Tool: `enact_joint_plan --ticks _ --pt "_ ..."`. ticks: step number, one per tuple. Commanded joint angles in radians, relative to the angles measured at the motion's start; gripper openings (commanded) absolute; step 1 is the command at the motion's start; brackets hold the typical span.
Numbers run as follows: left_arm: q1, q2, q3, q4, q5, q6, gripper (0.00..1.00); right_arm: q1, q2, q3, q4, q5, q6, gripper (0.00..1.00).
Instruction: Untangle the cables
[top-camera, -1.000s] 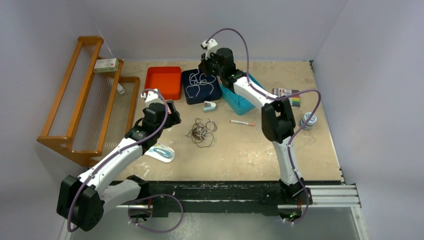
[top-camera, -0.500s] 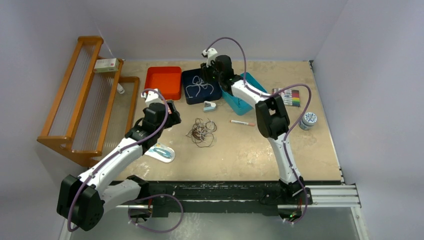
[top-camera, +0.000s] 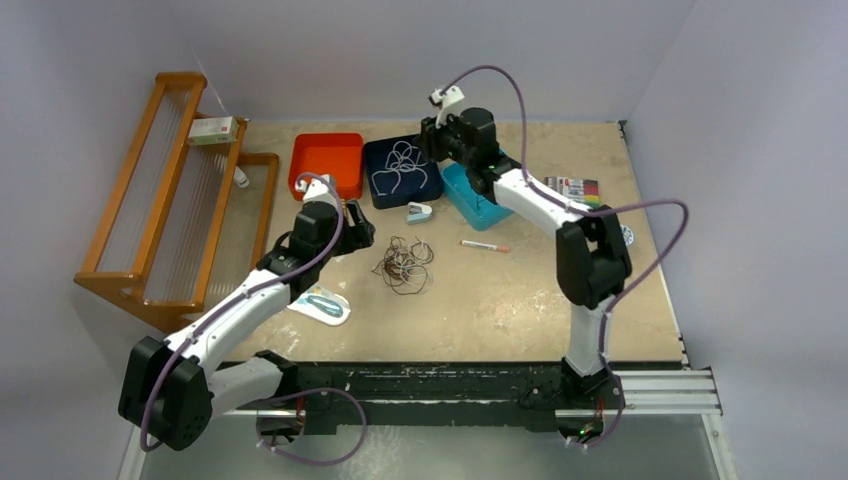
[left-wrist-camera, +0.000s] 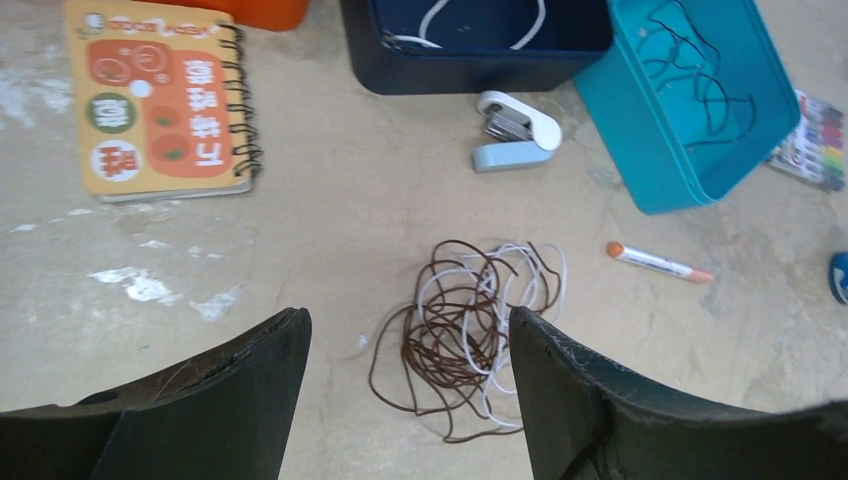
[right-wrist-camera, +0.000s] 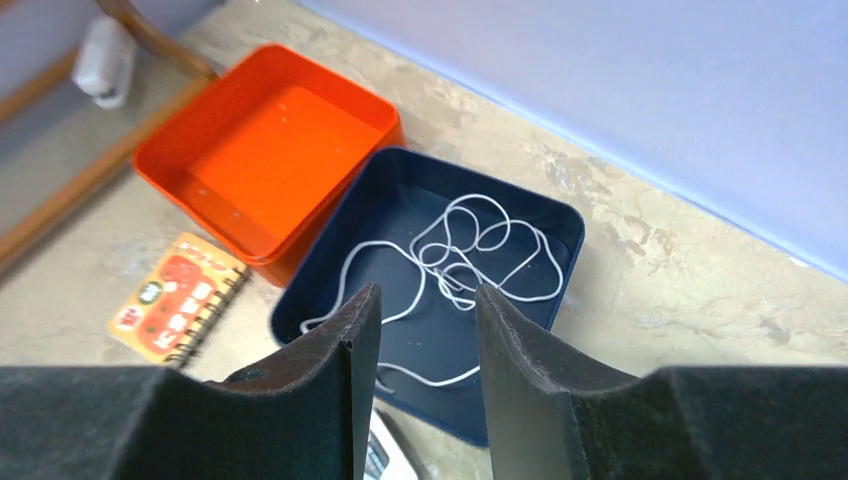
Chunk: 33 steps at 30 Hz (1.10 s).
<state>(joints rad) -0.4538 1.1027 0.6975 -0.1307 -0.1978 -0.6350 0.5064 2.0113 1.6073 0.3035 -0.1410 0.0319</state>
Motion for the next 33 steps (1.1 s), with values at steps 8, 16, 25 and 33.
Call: enact_joint_plan --ticks 8,16,25,33 --pt "-0.031 0.106 0.063 0.091 0.159 0.042 0.70 0.000 -0.357 -0.413 0.063 -0.001 0.129 0.43" --pt "-0.101 0.240 0.083 0.132 0.129 0.066 0.64 0.003 -0.469 -0.600 0.059 -0.063 0.222 0.43" --pt "-0.156 0.284 0.113 0.176 0.104 0.089 0.63 0.013 -0.487 -0.645 -0.006 -0.143 0.271 0.43" --pt "-0.170 0.284 0.106 0.144 -0.034 0.088 0.59 0.076 -0.474 -0.678 -0.003 -0.174 0.428 0.40"
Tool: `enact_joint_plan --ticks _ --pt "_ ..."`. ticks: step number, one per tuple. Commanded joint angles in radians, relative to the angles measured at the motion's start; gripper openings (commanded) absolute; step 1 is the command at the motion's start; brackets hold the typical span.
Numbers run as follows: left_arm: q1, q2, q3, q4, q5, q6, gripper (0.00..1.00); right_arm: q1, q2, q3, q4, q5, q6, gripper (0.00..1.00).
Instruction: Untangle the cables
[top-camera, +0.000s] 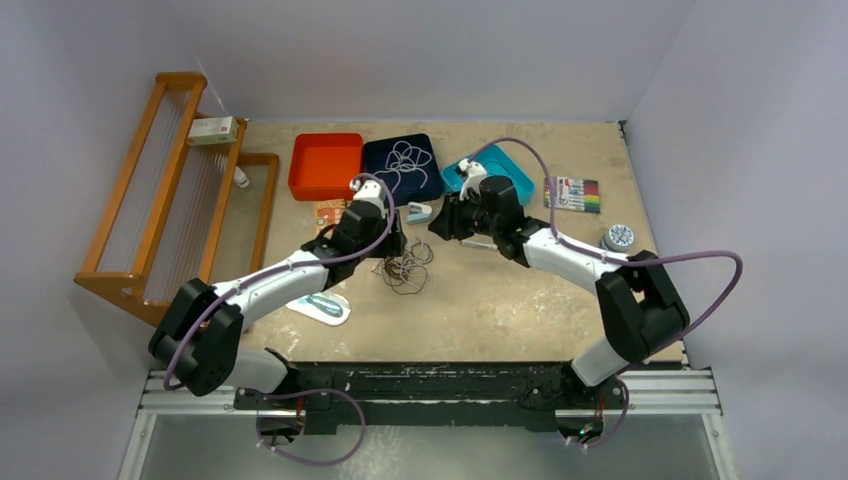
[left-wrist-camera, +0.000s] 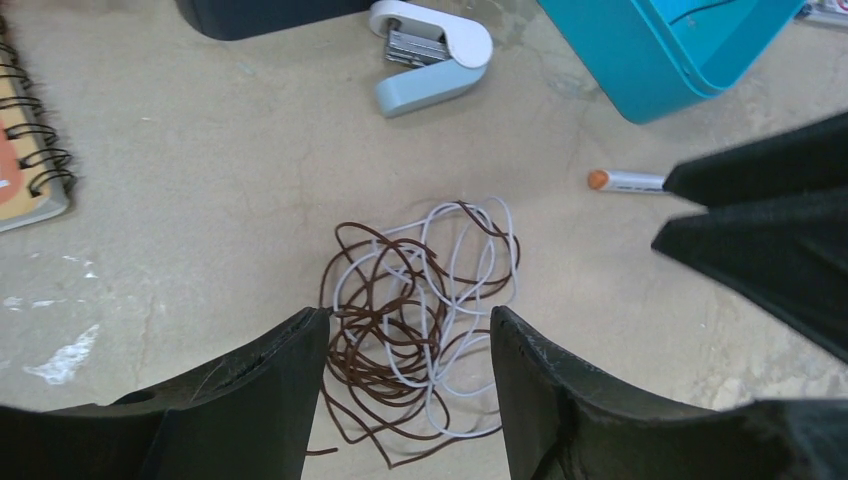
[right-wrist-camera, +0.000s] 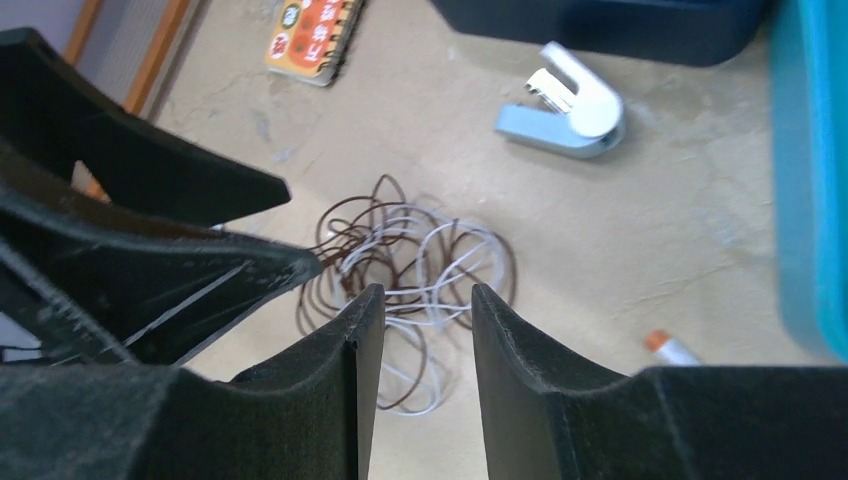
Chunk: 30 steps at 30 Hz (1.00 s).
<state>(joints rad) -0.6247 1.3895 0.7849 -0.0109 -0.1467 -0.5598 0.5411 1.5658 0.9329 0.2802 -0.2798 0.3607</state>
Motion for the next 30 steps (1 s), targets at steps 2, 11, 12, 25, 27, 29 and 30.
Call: enact_joint_plan --ticks 2,11,12,25,27,29,30 --pt "0.000 -0.002 0.011 0.031 -0.089 0.010 0.59 0.070 -0.010 -0.006 0.028 -0.020 0.123 0.40" --pt "0.001 -0.008 -0.013 0.038 -0.096 0.015 0.59 0.109 0.065 -0.011 0.041 0.019 0.188 0.42" --pt "0.001 -0.008 -0.015 0.040 -0.094 0.014 0.59 0.109 0.071 -0.011 0.038 0.020 0.191 0.42" --pt "0.000 -0.009 -0.021 0.049 -0.090 0.012 0.59 0.115 0.143 -0.006 0.029 0.049 0.197 0.44" --pt "0.000 -0.011 -0.021 0.047 -0.092 0.013 0.59 0.115 0.160 0.002 0.033 0.050 0.192 0.44" --pt "0.001 -0.010 -0.021 0.046 -0.096 0.012 0.59 0.115 0.178 0.013 0.040 0.044 0.189 0.44" --pt "0.000 -0.008 -0.021 0.045 -0.096 0.013 0.59 0.115 0.186 0.020 0.043 0.041 0.188 0.44"
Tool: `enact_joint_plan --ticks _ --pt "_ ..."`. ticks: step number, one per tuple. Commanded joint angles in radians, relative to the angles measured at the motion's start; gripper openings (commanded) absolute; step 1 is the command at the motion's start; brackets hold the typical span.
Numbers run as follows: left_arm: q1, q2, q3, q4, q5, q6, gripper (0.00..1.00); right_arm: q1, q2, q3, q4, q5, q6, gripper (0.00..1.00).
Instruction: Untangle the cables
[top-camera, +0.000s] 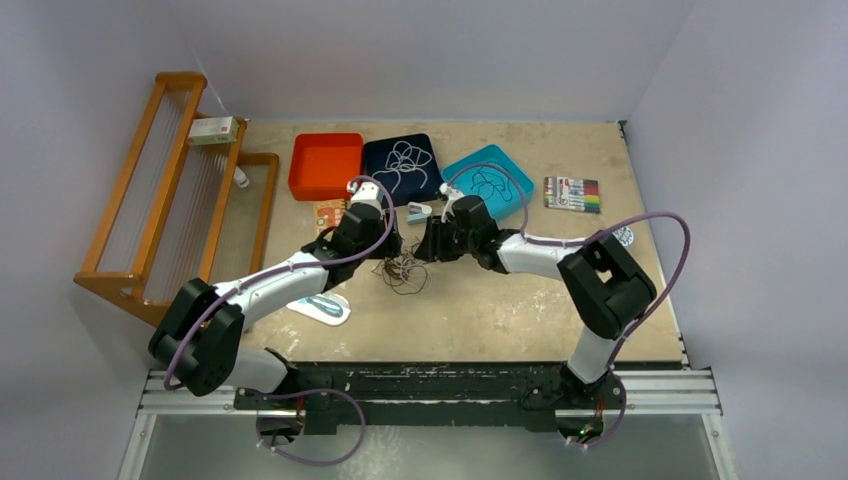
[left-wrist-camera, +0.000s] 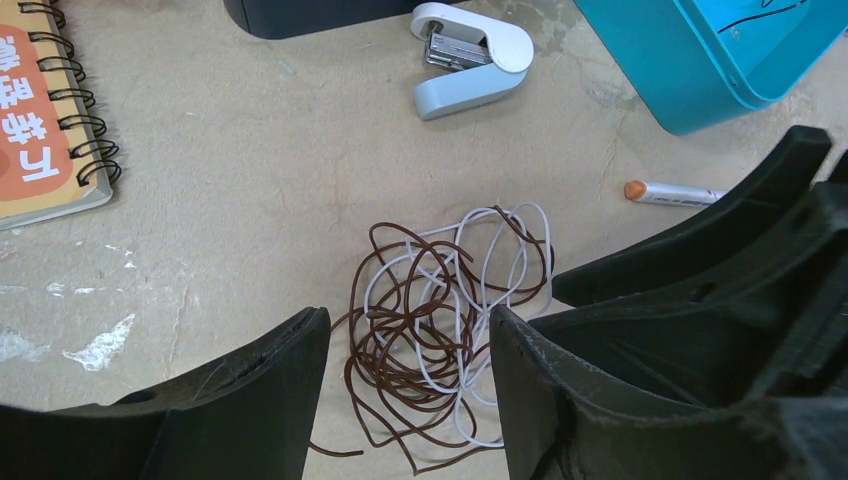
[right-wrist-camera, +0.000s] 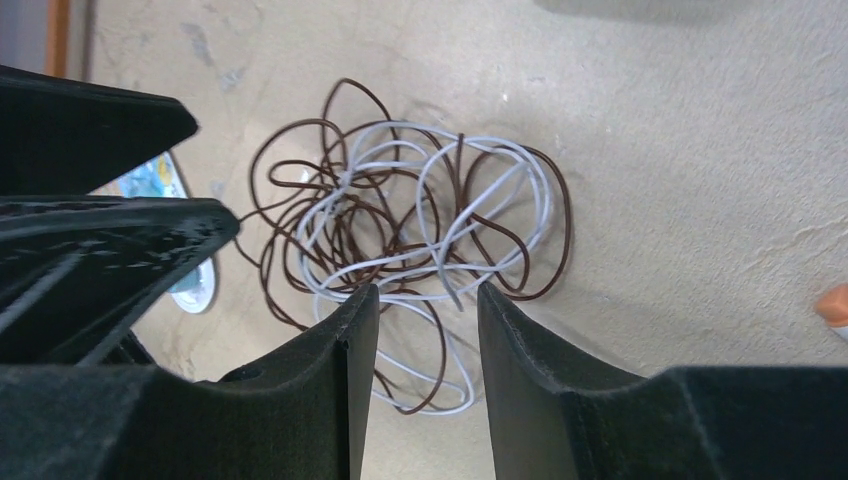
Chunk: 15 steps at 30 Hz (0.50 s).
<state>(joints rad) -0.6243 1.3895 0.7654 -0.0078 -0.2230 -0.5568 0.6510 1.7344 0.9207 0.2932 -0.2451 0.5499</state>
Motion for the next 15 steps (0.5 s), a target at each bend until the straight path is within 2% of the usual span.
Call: enact_joint_plan --ticks 1,10,15 --pt "0.000 -0.008 -0.001 0.042 -0.019 0.010 0.59 0.005 0.027 0.037 0.035 0.005 -0.001 0.44" --pt "0.000 -0.003 0.003 0.042 -0.020 0.011 0.59 0.005 0.078 0.079 0.068 -0.022 -0.021 0.36" --pt "0.000 -0.009 0.004 0.039 -0.023 0.011 0.59 0.005 0.090 0.078 0.096 -0.015 -0.024 0.35"
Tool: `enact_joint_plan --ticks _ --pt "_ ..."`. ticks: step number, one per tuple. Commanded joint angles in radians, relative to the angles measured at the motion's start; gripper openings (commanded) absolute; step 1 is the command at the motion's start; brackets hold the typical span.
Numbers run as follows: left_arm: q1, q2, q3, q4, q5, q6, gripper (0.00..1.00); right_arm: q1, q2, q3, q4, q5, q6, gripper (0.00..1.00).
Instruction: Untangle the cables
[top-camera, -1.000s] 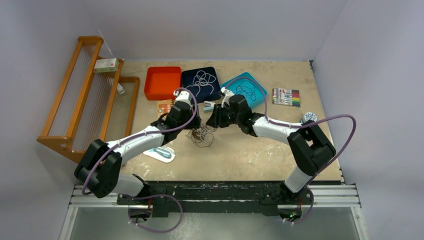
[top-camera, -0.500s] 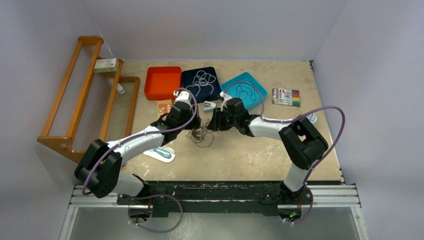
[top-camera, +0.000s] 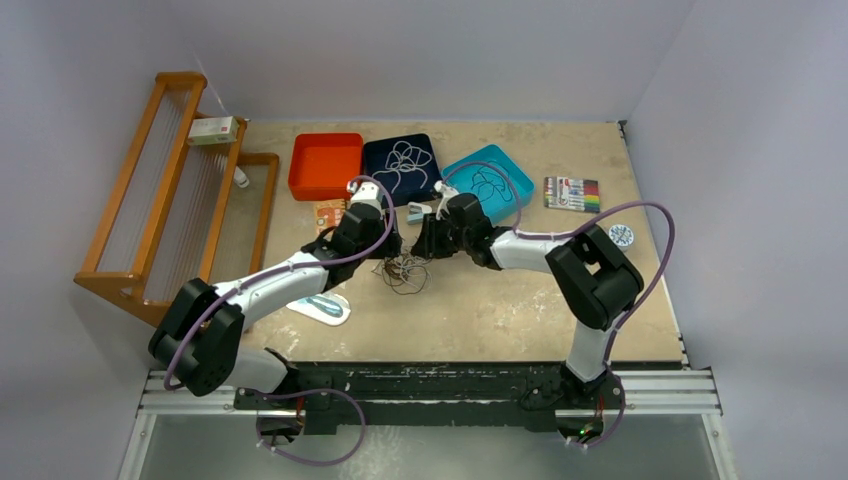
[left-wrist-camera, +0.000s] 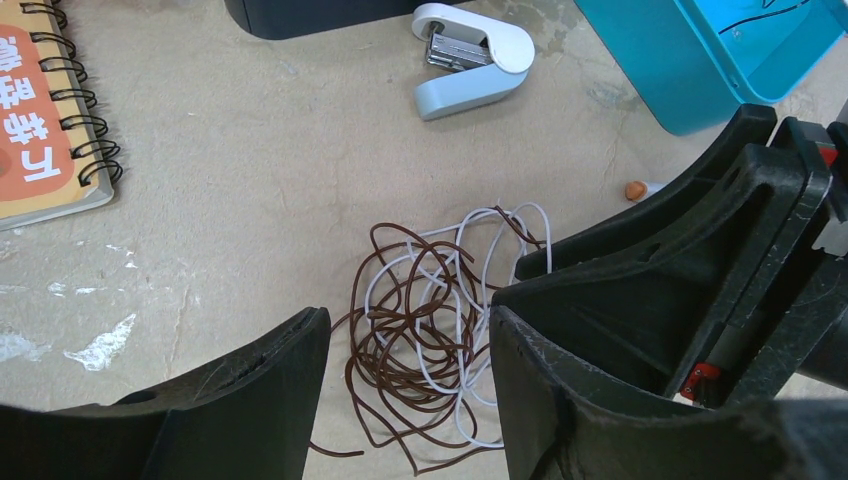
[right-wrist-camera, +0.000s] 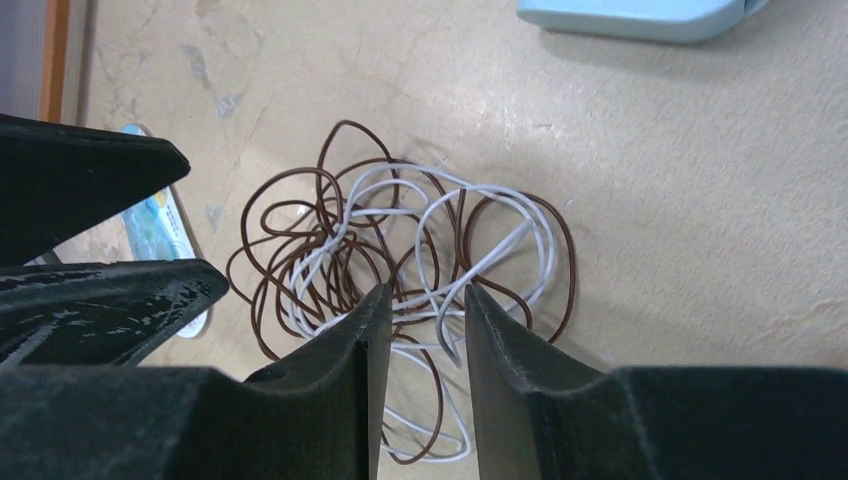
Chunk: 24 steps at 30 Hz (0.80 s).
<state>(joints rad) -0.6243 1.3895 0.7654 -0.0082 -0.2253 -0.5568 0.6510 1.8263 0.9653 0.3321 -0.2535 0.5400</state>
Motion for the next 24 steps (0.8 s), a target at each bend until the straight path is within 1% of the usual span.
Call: enact_joint_plan --ticks 1,3,8,11,14,15,19,22,24 --pt "0.001 -0.010 0.003 0.039 -0.021 0.011 0.59 0.004 0.004 0.035 0.059 -0.003 -0.015 0.35" --pt "0.000 -0.009 0.004 0.039 -0.021 0.011 0.59 0.004 0.010 0.037 0.059 0.007 -0.019 0.32" --pt "0.001 -0.008 0.000 0.042 -0.023 0.011 0.58 0.005 -0.008 0.029 0.063 0.043 -0.032 0.17" --pt "0.001 -0.003 -0.008 0.053 -0.025 0.008 0.58 0.005 -0.052 0.015 0.074 0.063 -0.049 0.08" --pt "0.000 0.014 -0.029 0.100 -0.016 -0.002 0.58 0.005 -0.119 0.010 0.099 0.044 -0.083 0.01" --pt "0.000 0.021 -0.039 0.120 -0.008 -0.008 0.58 0.005 -0.137 0.010 0.100 0.034 -0.092 0.00" --pt "0.000 0.049 -0.063 0.207 0.034 -0.029 0.58 0.004 -0.170 0.031 0.060 0.012 -0.122 0.00" --pt "0.000 0.078 -0.067 0.241 0.036 -0.038 0.58 0.005 -0.185 0.038 0.044 0.005 -0.129 0.00" --pt "0.000 0.099 -0.070 0.248 0.034 -0.039 0.55 0.005 -0.198 0.040 0.037 0.006 -0.129 0.00"
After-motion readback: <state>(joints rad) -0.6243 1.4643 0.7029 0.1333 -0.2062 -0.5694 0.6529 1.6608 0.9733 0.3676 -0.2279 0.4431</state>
